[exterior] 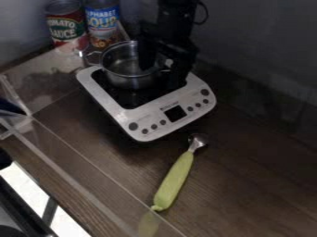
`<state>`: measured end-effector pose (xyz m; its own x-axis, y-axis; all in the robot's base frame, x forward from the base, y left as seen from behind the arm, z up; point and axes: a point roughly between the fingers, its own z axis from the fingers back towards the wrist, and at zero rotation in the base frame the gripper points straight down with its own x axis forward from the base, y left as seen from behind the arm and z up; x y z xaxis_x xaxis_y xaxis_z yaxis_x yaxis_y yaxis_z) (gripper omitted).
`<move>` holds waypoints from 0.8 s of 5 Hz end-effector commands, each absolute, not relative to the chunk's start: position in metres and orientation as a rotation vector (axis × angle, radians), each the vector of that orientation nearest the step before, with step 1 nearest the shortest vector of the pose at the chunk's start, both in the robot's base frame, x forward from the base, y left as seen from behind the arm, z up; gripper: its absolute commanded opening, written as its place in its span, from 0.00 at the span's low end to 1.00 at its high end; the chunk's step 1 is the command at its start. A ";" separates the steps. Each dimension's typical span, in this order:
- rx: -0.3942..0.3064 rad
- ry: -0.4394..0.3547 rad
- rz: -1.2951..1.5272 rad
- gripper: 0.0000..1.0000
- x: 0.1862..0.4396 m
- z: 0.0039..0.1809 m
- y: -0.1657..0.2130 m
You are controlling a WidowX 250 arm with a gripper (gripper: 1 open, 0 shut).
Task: Remove silver pot from the white and black stove top and place it on the table
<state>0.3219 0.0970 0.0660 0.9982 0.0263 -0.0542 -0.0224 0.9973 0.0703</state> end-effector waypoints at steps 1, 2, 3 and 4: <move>0.084 0.021 0.053 1.00 0.323 0.067 0.107; 0.086 0.015 0.063 1.00 0.322 0.063 0.110; 0.085 0.014 0.060 0.00 0.324 0.059 0.111; 0.084 0.012 0.056 0.00 0.326 0.055 0.112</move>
<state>0.3266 0.1028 0.0522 0.9990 0.0395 -0.0223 -0.0377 0.9964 0.0760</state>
